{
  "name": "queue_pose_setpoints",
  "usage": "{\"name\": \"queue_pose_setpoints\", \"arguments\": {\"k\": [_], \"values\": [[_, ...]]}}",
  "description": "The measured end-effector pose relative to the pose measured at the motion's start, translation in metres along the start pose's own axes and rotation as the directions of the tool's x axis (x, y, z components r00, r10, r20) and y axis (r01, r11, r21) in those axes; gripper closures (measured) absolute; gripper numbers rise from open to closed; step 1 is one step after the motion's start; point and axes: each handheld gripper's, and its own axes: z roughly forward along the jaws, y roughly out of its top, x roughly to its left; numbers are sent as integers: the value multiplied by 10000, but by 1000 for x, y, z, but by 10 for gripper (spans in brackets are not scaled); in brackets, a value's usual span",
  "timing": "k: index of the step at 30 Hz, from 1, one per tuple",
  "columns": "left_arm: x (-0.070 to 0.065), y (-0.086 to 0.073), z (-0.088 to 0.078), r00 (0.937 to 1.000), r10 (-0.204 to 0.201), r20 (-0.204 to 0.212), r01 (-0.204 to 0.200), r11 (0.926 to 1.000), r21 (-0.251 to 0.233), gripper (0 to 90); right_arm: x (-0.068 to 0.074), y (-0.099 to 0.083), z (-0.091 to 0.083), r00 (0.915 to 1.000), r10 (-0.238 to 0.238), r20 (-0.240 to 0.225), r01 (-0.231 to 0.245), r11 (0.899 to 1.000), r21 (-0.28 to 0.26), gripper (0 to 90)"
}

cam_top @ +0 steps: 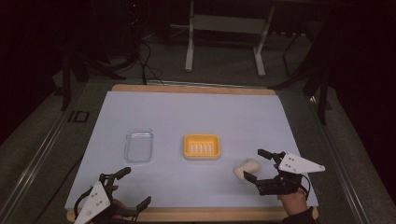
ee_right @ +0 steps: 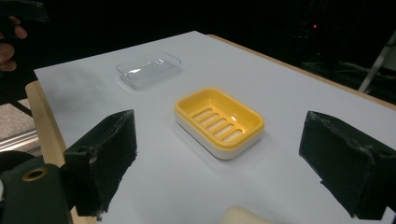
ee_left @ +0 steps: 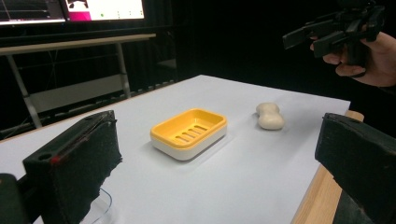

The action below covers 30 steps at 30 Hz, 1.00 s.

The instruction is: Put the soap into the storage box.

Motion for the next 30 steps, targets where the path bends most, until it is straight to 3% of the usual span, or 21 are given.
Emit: {"name": "queue_pose_setpoints", "arguments": {"k": [2, 7, 10, 17, 18, 21, 23, 30], "values": [[0, 0, 0, 10000, 7, 8, -7, 10000, 15, 1, -3, 2, -1, 9996, 117, -240, -115, 9999, 89, 106], [0, 0, 0, 10000, -2, 69, 1, 10000, 48, 1, -12, 4, -3, 9994, -38, -330, 59, 9980, 623, 102], [0, 0, 1, 9999, -11, 115, 11, 10000, 54, 1, -14, 4, -3, 9995, -163, -253, 186, 9955, 924, 102], [-1, -1, 2, 9999, 7, 163, -9, 9999, 114, 1, -13, 8, -4, 9967, -535, -609, 615, 9884, 1389, 101], [-1, -1, 2, 9998, 16, 173, -18, 9999, 131, 1, -13, 10, -3, 9947, -570, -854, 700, 9851, 1573, 97], [-1, -1, 2, 9998, 20, 179, -23, 9999, 138, 1, -12, 13, -2, 9926, -691, -1001, 867, 9791, 1841, 96], [0, -1, 2, 9998, 25, 202, -29, 9998, 178, 1, -11, 16, 0, 9855, -855, -1468, 1178, 9666, 2278, 96], [-1, -1, 3, 9997, 5, 230, -10, 9998, 206, 1, -9, 21, 3, 9770, -1096, -1832, 1609, 9420, 2946, 97]]}}
